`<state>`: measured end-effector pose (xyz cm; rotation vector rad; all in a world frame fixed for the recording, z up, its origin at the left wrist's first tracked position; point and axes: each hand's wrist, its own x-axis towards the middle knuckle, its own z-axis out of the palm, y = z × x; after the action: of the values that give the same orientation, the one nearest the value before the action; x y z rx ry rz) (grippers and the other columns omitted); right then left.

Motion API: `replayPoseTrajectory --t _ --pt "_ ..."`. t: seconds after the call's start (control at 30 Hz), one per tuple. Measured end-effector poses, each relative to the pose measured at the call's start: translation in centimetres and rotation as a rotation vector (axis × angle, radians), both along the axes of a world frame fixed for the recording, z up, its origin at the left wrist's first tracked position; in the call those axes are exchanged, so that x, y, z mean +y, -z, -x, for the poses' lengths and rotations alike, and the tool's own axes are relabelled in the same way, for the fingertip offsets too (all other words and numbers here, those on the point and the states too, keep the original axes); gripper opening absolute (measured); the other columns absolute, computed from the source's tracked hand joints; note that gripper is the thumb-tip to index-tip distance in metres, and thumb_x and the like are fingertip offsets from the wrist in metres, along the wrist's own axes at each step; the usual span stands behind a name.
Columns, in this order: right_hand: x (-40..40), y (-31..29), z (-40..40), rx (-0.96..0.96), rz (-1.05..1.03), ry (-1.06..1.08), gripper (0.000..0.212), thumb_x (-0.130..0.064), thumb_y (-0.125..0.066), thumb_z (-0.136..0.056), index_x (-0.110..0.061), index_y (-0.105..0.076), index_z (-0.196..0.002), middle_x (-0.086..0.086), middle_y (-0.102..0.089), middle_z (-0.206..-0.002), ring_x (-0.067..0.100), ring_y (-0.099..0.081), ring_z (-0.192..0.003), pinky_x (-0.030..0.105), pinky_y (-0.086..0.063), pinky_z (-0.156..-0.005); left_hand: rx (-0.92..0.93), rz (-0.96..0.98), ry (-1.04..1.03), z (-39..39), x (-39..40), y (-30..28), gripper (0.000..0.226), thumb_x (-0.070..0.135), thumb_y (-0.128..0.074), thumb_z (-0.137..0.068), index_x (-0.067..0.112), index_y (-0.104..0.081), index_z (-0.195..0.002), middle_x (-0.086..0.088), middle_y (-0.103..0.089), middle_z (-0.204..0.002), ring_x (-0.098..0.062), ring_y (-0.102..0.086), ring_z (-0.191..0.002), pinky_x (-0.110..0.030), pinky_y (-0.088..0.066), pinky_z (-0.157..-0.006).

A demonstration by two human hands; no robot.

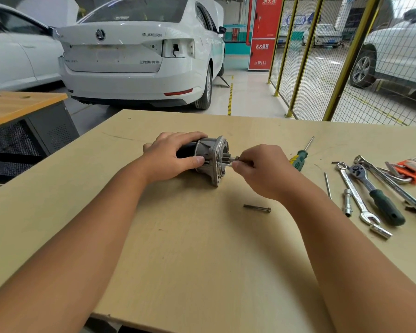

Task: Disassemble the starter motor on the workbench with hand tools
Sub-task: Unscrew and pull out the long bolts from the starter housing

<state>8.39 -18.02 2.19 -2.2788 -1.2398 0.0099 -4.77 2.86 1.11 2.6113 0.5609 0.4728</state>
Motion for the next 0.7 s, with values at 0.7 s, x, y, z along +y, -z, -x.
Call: replayPoseTrajectory --t 0.7 --pt "0.06 -0.07 0.07 -0.020 -0.007 -0.014 0.027 -0.035 -0.057 -0.100 -0.020 -0.062 -0.079 -0.003 -0.057 -0.073 0.017 -0.051 -0.073 0.027 -0.034 -0.056 0.002 -0.010 0.006 -0.12 0.25 0.15 0.059 0.074 -0.051 -0.079 0.068 -0.040 -0.137 0.033 -0.052 -0.137 -0.011 -0.031 -0.138 -0.050 -0.027 -0.105"
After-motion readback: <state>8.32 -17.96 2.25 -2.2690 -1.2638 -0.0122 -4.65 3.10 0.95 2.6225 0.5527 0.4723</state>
